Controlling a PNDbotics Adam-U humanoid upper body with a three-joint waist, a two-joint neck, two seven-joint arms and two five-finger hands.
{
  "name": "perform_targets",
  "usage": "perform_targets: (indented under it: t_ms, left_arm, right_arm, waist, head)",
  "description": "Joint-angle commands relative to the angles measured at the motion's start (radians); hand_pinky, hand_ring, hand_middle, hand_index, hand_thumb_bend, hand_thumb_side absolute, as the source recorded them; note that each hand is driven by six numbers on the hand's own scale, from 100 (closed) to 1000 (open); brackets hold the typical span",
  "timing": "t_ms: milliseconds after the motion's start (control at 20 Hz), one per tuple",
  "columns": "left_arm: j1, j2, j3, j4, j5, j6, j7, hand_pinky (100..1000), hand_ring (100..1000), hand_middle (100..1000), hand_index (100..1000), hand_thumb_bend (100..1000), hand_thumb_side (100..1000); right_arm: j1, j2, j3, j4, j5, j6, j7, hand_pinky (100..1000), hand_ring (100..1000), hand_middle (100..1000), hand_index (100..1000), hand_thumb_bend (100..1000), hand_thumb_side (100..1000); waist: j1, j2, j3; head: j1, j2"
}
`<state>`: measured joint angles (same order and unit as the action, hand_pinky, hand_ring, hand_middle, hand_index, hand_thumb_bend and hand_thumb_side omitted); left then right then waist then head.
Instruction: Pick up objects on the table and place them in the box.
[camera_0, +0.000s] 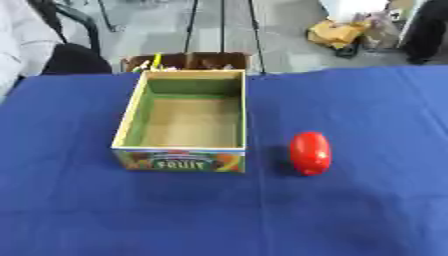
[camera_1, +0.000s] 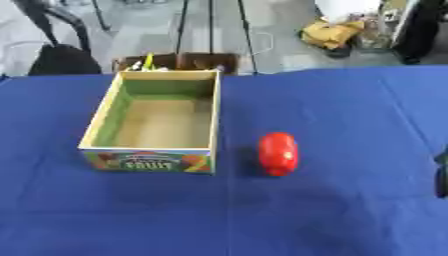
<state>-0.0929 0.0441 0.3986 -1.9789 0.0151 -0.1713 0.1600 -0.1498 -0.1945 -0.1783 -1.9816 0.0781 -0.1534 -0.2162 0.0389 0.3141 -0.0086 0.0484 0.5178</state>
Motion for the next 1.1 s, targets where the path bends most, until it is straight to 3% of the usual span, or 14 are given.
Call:
perform_targets:
  t_ms: [50,350,450,550,700,800,1100]
  left_arm:
    - [-0.006,0.019,0.006,-0.021,0.001,0.001,0.002,213,203,469,422,100,790]
    - [-0.006,0.020,0.006,-0.021,0.000,0.002,0.002,212,203,469,422,100,790]
    - [-0.006,0.021,0.006,-0.021,0.000,0.002,0.002,212,203,469,422,100,791]
    - [-0.006,0.021,0.006,-0.021,0.000,0.003,0.002,213,203,469,422,100,791]
    - [-0.006,0.023,0.004,-0.021,0.000,0.004,0.000,212,203,469,422,100,791]
    - [-0.006,0.024,0.003,-0.021,0.000,0.005,-0.001,212,203,469,422,100,791]
    - [-0.003,0.027,-0.001,-0.021,0.002,0.006,-0.006,212,203,469,422,100,792]
  right_arm:
    - [-0.005,-0.016,-0.004,-0.018,-0.004,-0.002,-0.001,100,200,282,417,135,597]
    - [-0.019,-0.031,0.000,-0.018,-0.013,-0.013,-0.005,100,211,292,424,126,609]
    - [-0.031,-0.054,0.001,-0.018,-0.019,-0.025,-0.009,100,233,312,442,148,651]
    - [-0.046,-0.086,0.005,-0.018,-0.017,-0.038,0.000,114,263,344,480,211,731]
    - [-0.072,-0.141,0.022,-0.018,0.008,-0.061,0.034,204,332,412,571,427,925]
    - [-0.093,-0.184,0.039,-0.018,0.033,-0.075,0.061,254,369,449,624,462,1000]
    - [-0.167,-0.325,0.098,-0.018,0.116,-0.107,0.152,405,489,569,759,528,1000]
  waist:
    - [-0.003,-0.018,-0.002]
    - [-0.005,-0.018,-0.003]
    - [-0.006,-0.018,-0.003]
    - [-0.007,-0.019,-0.003]
    - [-0.010,-0.019,-0.002]
    - [-0.011,-0.020,-0.001]
    - [-0.013,-0.025,0.008]
  head:
    - [0.002,-0.007]
    - [0.001,-0.001]
    - [-0.005,0.002]
    - [-0.008,0.003]
    - [-0.013,0.003]
    - [-0.017,0.002]
    - [-0.031,0.001]
